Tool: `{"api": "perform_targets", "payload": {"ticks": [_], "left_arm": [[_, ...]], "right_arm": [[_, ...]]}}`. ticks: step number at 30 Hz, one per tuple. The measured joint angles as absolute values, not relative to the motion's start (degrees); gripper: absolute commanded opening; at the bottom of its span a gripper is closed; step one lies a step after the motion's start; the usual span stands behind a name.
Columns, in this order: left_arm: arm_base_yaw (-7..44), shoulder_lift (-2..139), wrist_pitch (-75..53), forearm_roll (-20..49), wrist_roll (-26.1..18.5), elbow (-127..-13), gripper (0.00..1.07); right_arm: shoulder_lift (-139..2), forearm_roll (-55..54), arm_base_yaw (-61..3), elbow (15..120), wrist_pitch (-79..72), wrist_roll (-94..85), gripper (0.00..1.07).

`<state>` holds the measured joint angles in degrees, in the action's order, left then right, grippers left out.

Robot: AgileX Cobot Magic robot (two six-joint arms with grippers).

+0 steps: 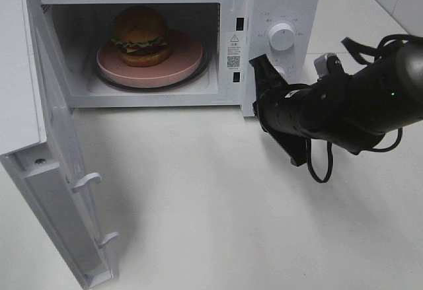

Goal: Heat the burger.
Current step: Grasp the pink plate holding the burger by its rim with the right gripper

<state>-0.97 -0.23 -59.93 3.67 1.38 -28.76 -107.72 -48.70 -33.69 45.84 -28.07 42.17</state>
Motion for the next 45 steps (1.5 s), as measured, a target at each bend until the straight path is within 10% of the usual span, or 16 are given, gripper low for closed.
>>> {"api": "perform_targets", "payload": {"ticks": [28, 45], "left_arm": [[-1.0, -0.2, -59.9, 3.7, 1.4, -28.8, 1.0], [-1.0, -0.2, -59.9, 3.7, 1.4, -28.8, 1.0]], "right_arm": [[-90.9, -6.6, -33.7, 45.7, 13.8, 14.2, 0.07], [-89.1, -4.5, -33.7, 56.2, 39.6, -34.4, 0.12]]}}
